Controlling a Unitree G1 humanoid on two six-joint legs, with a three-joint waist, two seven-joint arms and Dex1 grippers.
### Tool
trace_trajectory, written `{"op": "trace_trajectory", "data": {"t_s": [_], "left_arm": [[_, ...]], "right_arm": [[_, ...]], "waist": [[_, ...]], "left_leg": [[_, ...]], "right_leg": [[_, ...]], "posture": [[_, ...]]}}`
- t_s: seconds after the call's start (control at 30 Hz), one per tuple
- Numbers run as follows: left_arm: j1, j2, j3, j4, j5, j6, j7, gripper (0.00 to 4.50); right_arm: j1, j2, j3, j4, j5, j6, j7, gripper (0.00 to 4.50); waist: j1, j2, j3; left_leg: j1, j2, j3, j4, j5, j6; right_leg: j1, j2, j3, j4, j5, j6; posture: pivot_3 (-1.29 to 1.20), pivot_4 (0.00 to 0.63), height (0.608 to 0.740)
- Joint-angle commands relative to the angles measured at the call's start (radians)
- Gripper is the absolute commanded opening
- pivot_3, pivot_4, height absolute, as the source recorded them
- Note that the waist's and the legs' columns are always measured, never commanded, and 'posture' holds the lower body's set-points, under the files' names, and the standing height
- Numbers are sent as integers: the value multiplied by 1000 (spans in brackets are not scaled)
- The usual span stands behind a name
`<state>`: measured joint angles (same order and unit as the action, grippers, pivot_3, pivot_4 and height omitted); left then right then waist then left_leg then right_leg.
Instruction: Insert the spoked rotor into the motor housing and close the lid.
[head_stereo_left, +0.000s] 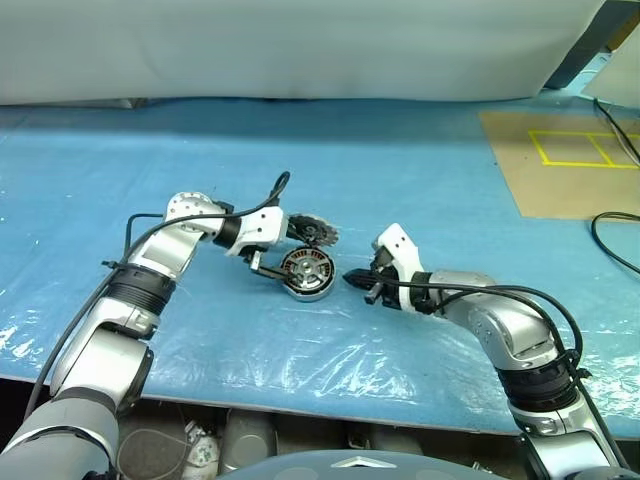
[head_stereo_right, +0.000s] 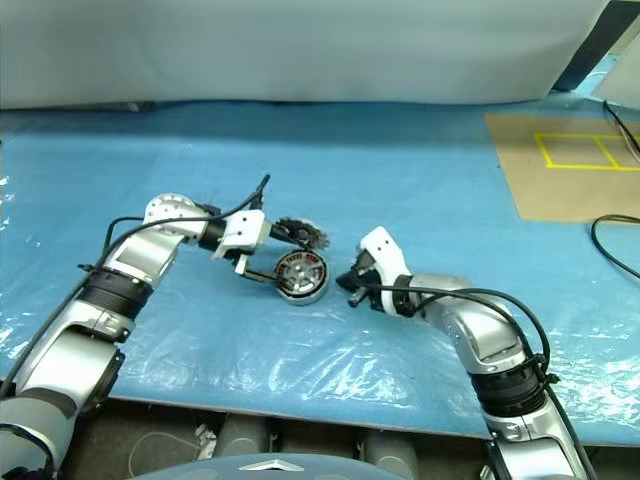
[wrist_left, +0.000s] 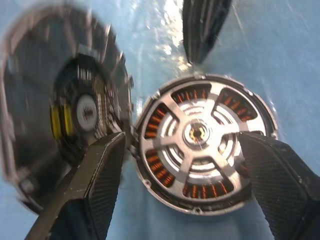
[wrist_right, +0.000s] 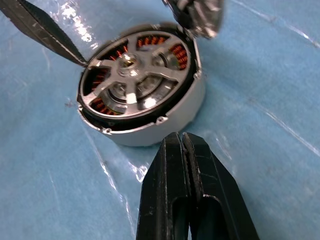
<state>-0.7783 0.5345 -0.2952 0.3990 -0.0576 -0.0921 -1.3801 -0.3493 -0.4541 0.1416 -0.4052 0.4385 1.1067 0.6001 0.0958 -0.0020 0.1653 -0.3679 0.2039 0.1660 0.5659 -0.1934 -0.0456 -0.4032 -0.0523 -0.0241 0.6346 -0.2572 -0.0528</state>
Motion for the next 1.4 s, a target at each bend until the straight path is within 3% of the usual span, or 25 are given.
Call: {"op": "trace_trajectory", "data": {"t_s": [0.03,0.13,0.37,0.47,0.67,0.73,0.9,1.03,1.2,1.4], "left_arm": [[-11,26,81,-75,-103,37,-35,3828],[34,63,134,-154,-211,137,-81,3828],[93,161,312,-228,-357,377,11,3828],[86,215,414,-213,-417,476,66,3828],[41,283,654,-90,-478,504,262,3828],[72,346,745,-53,-515,539,265,3828],[392,401,857,-257,-625,712,218,3828],[703,357,922,-492,-708,787,192,3828],[875,236,823,-710,-697,738,268,3828],[806,136,627,-732,-631,656,324,3828]], "right_arm": [[-46,21,-69,-86,82,70,-12,0],[-54,6,-88,-77,115,68,17,0],[-81,-17,-27,15,112,-31,95,0],[-93,-10,20,72,97,-84,131,0],[-131,16,109,261,36,-230,207,0],[-130,41,131,355,0,-322,234,0],[-129,71,137,474,-38,-430,279,0],[-142,75,138,542,-67,-501,315,0],[-183,89,130,603,-78,-568,372,0],[-240,95,114,576,-53,-533,436,0]], "waist": [[-2,0,0],[-1,0,0],[-3,1,0],[-4,1,0],[-4,0,0],[-8,-1,1],[-29,-1,0],[-27,-5,0],[-24,-6,0],[-23,-3,2]], "left_leg": [[0,0,0,0,0,0],[0,0,0,-1,0,0],[0,0,0,-2,0,0],[0,0,1,-2,0,0],[-1,-1,1,-2,0,0],[-2,-1,0,-1,0,0],[-2,0,0,-4,-1,-2],[-2,2,0,-5,-1,-2],[2,4,0,-3,-1,0],[11,3,4,-4,0,8]], "right_leg": [[0,0,0,0,0,0],[0,0,0,-1,0,0],[0,0,0,-3,0,0],[0,1,-1,-3,0,0],[0,1,-1,-4,0,0],[0,1,-2,-4,0,0],[1,1,-1,-11,0,0],[1,2,-4,-10,0,0],[6,1,-3,-11,-3,-6],[14,-1,-1,-11,-3,-5]], "posture": [[0,150,740],[0,150,740],[0,150,740],[0,150,740],[0,150,740],[0,150,740],[0,150,740],[0,150,740],[0,150,740],[0,150,740]]}}
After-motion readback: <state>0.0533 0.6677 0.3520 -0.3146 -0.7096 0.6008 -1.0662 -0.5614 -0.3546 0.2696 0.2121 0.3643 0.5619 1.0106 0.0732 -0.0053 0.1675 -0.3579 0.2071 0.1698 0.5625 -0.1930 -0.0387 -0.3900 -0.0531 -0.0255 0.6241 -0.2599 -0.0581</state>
